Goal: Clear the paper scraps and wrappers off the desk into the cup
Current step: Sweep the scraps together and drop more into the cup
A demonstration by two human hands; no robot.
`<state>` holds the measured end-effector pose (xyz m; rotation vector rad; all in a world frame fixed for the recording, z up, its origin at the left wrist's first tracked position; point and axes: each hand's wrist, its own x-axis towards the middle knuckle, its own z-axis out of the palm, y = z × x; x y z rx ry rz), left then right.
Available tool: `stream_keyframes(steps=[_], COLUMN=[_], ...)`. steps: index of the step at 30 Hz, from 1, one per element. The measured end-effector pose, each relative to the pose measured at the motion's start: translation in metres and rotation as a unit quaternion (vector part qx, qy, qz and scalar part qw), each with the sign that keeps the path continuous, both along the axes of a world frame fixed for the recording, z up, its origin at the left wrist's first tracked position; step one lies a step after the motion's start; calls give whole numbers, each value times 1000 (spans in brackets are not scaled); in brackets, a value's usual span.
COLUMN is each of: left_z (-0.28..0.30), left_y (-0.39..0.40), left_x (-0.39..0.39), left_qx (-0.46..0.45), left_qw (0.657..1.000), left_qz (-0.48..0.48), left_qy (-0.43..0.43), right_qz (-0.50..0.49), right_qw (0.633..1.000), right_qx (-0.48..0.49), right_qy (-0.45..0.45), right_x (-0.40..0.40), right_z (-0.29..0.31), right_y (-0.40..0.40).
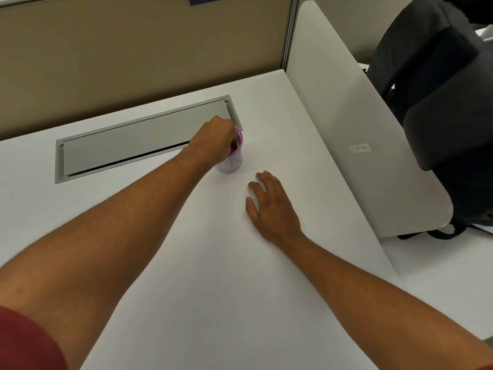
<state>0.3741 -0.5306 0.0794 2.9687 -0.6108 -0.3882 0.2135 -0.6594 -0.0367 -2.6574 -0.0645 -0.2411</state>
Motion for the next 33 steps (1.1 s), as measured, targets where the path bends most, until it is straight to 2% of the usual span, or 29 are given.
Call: stream_keyframes(steps=[6, 11, 16, 18, 21, 23, 29, 33], left_z=[20, 50, 60, 55, 41, 30, 0, -18], left_y=[6, 27, 65, 83, 113, 134, 205, 260], left_x=[3, -8, -51, -79, -119, -143, -208, -254], left_qx=[-47, -116, -209, -238, -258, -252, -215, -228], left_qw=[999, 990, 965, 956, 951, 953, 959, 949], left_qz=[6, 39, 100, 106, 106, 111, 136, 189], left_qy=[6, -65, -125, -132, -134, -126, -123, -109], right_qz=[2, 4, 7, 15, 75, 115, 196, 252], right_qw=[1000, 1000, 1000, 998, 980, 971, 978, 965], right_qx=[-6, -8, -22, -63, -181, -208, -41, -2], right_qy=[-7, 1, 11, 21, 37, 34, 49, 78], right_x=[1, -2, -4, -4, -2, -2, -27, -49], right_z=[1, 5, 8, 10, 19, 27, 42, 46], right_y=[1, 1, 2, 4, 16, 35, 131, 192])
